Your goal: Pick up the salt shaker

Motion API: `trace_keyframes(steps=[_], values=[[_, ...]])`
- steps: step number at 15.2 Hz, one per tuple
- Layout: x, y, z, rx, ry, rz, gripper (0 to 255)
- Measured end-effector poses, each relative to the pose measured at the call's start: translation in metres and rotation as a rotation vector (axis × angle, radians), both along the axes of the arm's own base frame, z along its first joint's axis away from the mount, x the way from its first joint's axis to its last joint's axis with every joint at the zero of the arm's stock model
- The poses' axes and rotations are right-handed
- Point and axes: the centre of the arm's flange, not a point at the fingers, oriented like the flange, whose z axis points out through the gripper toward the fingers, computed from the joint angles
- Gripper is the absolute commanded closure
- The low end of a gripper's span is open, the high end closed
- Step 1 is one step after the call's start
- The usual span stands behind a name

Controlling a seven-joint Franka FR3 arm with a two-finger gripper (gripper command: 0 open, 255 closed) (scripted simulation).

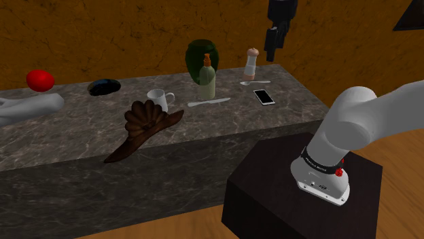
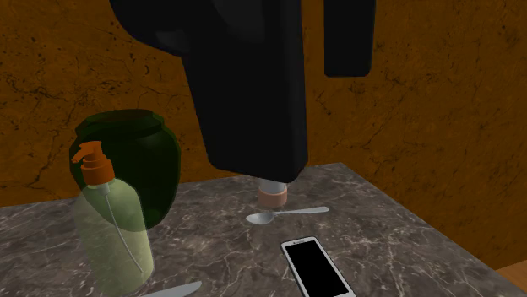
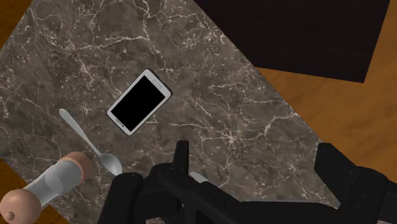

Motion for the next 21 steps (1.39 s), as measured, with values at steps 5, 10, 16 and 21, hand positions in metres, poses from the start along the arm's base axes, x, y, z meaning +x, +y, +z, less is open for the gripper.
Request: trace_keyframes(steps=[5,10,16,21], values=[[0.022,-0.035,-0.009,0.013,-0.008,-0.004,0],[0.059,-0.087,-0.025,0.034,-0.022,-0.009,0],[0.106,-0.151,-0.049,0.058,-0.038,-0.016,0],[0.141,-0.201,-0.060,0.079,-0.053,-0.021,0]])
